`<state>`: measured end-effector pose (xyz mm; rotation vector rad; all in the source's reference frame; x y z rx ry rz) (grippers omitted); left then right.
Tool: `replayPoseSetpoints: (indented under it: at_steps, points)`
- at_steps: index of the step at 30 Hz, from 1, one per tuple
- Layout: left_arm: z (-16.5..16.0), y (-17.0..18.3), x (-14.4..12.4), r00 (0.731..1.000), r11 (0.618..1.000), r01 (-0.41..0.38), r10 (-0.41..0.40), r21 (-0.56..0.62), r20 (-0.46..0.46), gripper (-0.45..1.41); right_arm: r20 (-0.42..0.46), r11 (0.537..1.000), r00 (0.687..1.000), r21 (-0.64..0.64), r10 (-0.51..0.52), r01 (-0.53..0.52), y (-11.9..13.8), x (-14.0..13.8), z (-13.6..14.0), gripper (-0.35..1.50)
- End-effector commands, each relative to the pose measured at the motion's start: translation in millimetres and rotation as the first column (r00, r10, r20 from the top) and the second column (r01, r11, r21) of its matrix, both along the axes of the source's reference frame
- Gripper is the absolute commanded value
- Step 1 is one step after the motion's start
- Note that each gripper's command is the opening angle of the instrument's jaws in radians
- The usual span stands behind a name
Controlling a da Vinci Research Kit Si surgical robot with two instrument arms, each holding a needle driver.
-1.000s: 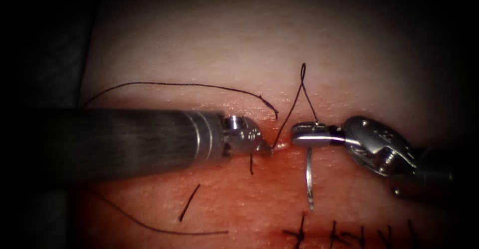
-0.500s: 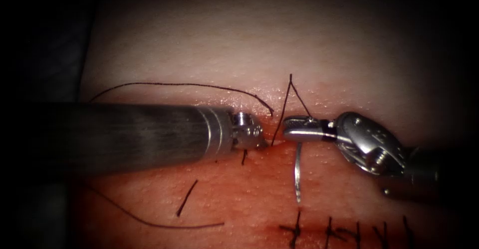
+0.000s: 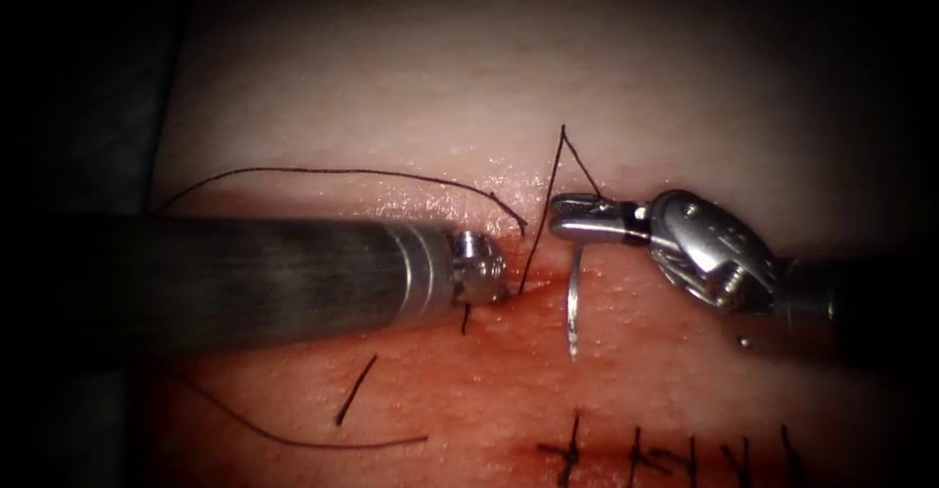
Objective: Wound Closure
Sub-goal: Pierce the needle through the bottom of the incision using the right needle driver.
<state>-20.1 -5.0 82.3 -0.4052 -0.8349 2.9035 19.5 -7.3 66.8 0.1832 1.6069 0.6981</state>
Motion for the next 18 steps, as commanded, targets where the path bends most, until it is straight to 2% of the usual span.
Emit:
replayPoseSetpoints:
  at_steps: [1, 3, 6, 10, 18]
  points:
    - [0.4, 0.1, -0.6, 1.0, 1.0, 0.0, 0.0, 0.005, 0.006, 0.19, 0.002, 1.0, 1.0, -0.015, 0.003, -0.003, 0.1, 0.6, 0.7, -0.35]
    - [0.3, -0.1, -0.7, 1.0, 1.0, 0.0, 0.0, 0.01, 0.009, 0.31, 0.017, 0.999, 1.0, -0.042, 0.007, -0.006, 0.3, 0.8, 0.9, -0.35]
    - [-0.2, -0.4, -0.9, 1.0, 1.0, 0.006, -0.007, 0.018, 0.02, 0.81, 0.027, 0.997, 1.0, -0.078, 0.015, -0.013, 0.3, 1.1, 1.0, -0.35]
    - [-0.5, -0.5, -0.9, 1.0, 1.0, 0.017, -0.018, 0.02, 0.024, 0.86, 0.042, 0.994, 0.999, -0.111, 0.021, -0.016, 0.4, 1.6, 1.1, -0.35]
    - [-0.6, -0.6, -0.6, 0.999, 0.999, 0.033, -0.033, 0.021, 0.027, 0.81, 0.079, 0.974, 0.995, -0.222, 0.062, -0.043, 0.5, 3.6, 1.3, -0.35]
